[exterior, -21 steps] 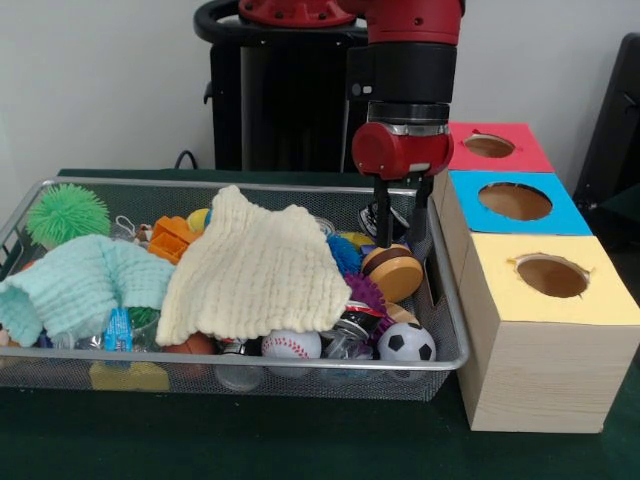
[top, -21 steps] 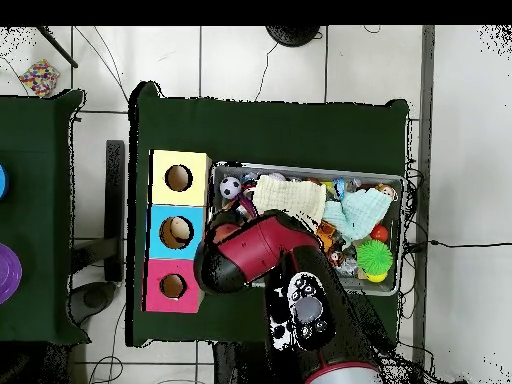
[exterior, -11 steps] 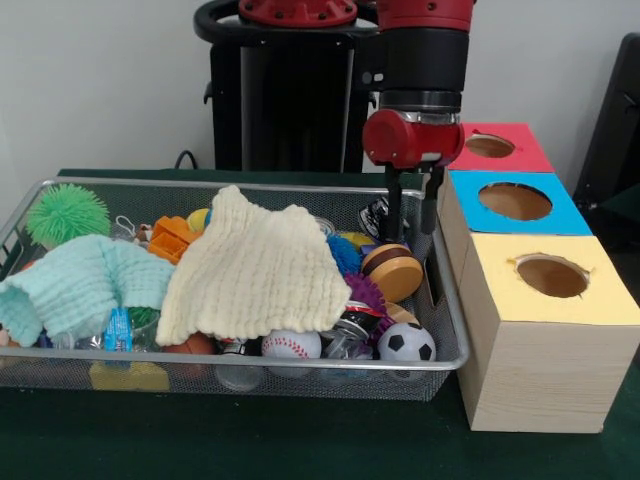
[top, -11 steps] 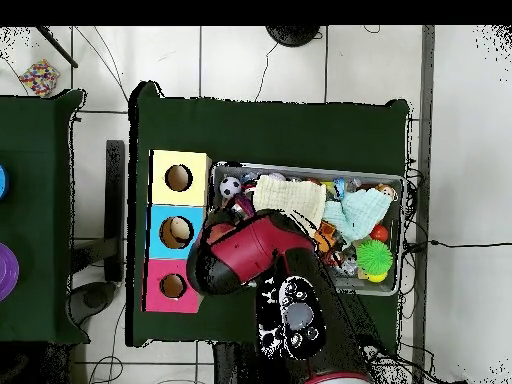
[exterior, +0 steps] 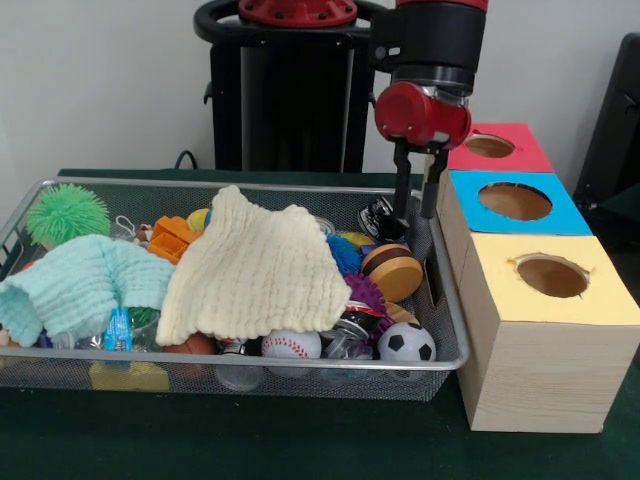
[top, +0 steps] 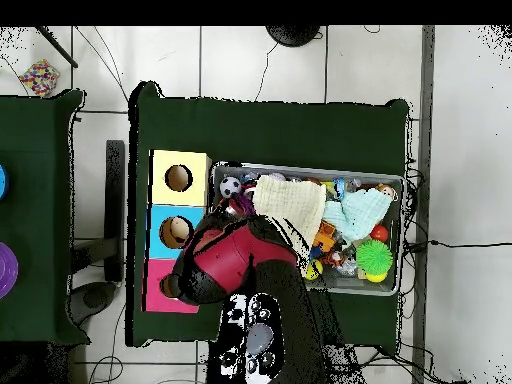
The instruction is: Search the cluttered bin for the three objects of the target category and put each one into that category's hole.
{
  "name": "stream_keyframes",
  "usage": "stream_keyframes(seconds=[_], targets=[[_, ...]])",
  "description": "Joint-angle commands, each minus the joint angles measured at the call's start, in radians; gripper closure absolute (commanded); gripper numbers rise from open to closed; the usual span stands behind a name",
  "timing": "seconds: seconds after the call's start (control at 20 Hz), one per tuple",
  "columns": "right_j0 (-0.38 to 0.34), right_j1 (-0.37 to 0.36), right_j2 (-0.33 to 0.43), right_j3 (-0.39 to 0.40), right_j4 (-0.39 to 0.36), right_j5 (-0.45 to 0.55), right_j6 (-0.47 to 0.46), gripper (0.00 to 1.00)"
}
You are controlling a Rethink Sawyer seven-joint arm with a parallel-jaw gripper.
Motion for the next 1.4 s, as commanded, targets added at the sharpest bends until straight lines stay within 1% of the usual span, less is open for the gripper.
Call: stream_keyframes(seconds=[0.05,0.15,0.35,0.5,0.6,0.65,0.7,0.75,0.8,0.85,0.9,0.95,1.0,1.05,1.1,1.2,1.25,1.3,1.4], targets=[[0.055,0.021,-0.146,-0.112,-0.082,-0.075,0.155,0.00],[0.078,0.031,-0.179,-0.133,-0.079,-0.087,0.167,0.00],[0.055,0.055,-0.163,-0.146,-0.060,-0.098,0.130,0.00],[0.004,0.087,-0.097,-0.177,-0.053,-0.092,0.073,0.00],[-0.048,0.107,-0.019,-0.210,-0.065,-0.067,-0.002,0.00],[-0.064,0.121,0.007,-0.230,-0.074,-0.059,-0.030,0.00],[-0.062,0.134,0.005,-0.252,-0.081,-0.058,-0.034,0.00],[-0.050,0.148,-0.016,-0.275,-0.083,-0.058,-0.019,0.00],[-0.042,0.162,-0.039,-0.290,-0.078,-0.075,0.013,0.00],[-0.048,0.175,-0.042,-0.297,-0.066,-0.088,0.036,0.00],[-0.062,0.185,-0.025,-0.302,-0.063,-0.084,0.028,0.00],[-0.073,0.189,-0.008,-0.302,-0.078,-0.098,0.010,0.00],[-0.075,0.196,-0.005,-0.307,-0.079,-0.086,-0.001,0.00],[-0.064,0.203,-0.025,-0.320,-0.076,-0.073,0.008,0.00],[-0.062,0.204,-0.030,-0.325,-0.076,-0.052,-0.001,0.00],[-0.070,0.200,-0.008,-0.329,-0.082,0.023,-0.075,0.00],[-0.073,0.200,0.020,-0.340,-0.112,0.066,-0.172,0.00],[-0.068,0.205,0.024,-0.351,-0.123,0.096,-0.216,0.00],[-0.066,0.203,0.029,-0.356,-0.116,0.139,-0.240,0.00]])
